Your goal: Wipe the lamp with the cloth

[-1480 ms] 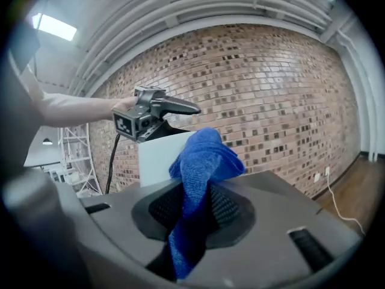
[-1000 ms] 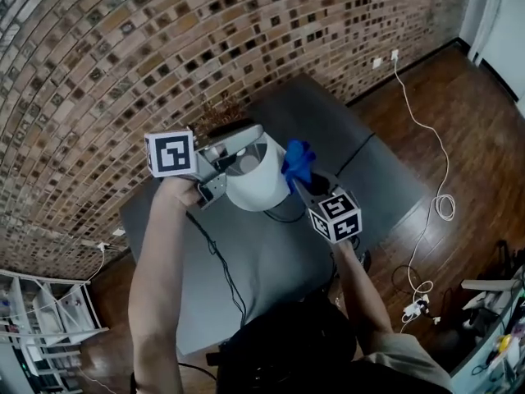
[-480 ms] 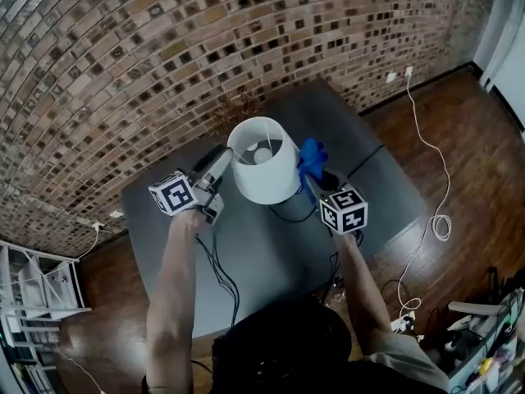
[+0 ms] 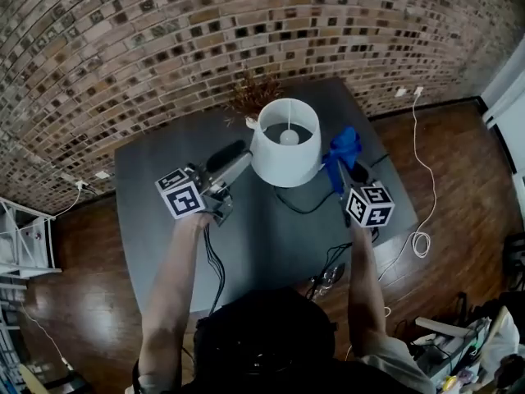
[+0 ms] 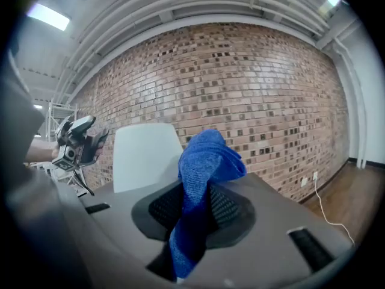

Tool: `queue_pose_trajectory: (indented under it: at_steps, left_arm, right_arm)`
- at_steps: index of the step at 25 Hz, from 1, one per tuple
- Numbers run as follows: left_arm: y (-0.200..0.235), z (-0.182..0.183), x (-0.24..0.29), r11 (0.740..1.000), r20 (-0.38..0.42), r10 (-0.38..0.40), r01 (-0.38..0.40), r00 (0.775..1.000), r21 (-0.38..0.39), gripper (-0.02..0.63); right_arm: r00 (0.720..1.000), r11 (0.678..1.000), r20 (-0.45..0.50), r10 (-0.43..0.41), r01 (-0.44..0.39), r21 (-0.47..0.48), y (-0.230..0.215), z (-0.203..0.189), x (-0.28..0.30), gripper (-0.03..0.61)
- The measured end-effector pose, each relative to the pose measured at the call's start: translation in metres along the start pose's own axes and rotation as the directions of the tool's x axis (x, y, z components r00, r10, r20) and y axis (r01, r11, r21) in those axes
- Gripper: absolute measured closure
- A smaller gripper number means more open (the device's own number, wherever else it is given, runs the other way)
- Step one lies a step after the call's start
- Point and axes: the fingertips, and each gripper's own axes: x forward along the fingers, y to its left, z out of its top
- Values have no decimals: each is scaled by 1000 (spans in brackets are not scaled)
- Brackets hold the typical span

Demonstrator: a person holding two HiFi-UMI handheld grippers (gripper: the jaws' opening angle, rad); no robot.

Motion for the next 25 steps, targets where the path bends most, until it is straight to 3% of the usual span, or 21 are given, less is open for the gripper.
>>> queue_pose_trajectory:
  at_steps: [2, 4, 6, 8, 11, 13, 16, 19, 21, 23, 25]
  left_arm:
    - [-15, 10, -45, 1000, 81, -16, 14, 997, 24, 436]
    - [-24, 15, -101, 1000, 183, 13, -16, 983, 17, 437]
    - [-21, 17, -158, 996, 296, 85, -80, 951, -31, 473]
    - [-16, 11, -205, 986, 368, 163, -140, 915, -90, 474]
    - [-20, -13, -251, 968, 351, 247, -216, 903, -126, 474]
    - [-27, -15, -280, 953, 278, 303, -298, 912, -59, 474]
    - [-38, 43, -326, 889, 206, 382, -419, 901, 183, 474]
    - [-55, 110, -367, 778, 235, 474, -529, 849, 340, 474]
    - [-67, 136, -377, 704, 257, 511, -571, 820, 422, 474]
    - [-67, 125, -379, 665, 227, 555, -590, 800, 458, 474]
    - [-53, 76, -367, 652, 123, 601, -574, 790, 495, 474]
  right_arm:
    - [999, 1000, 35, -2, 1, 10, 9, 5, -34, 492]
    - [997, 998, 55, 61, -62, 10, 32, 6, -67, 491]
    - [982, 984, 59, 180, -181, 2, 69, 1, -91, 491]
    - [947, 947, 32, 321, -320, -27, 115, -11, -104, 491]
    - [876, 877, -64, 477, -480, -32, 184, -44, -101, 491]
    - [836, 842, -126, 534, -539, -8, 222, -62, -89, 491]
    - [799, 810, -167, 578, -587, -5, 255, -68, -57, 491]
    - [791, 813, -214, 573, -581, 29, 267, -84, -37, 491]
    - [796, 829, -249, 551, -556, 60, 272, -98, -26, 491]
    - [796, 843, -287, 533, -528, 103, 277, -116, -15, 491]
    - [787, 855, -341, 514, -500, 135, 278, -139, -9, 491]
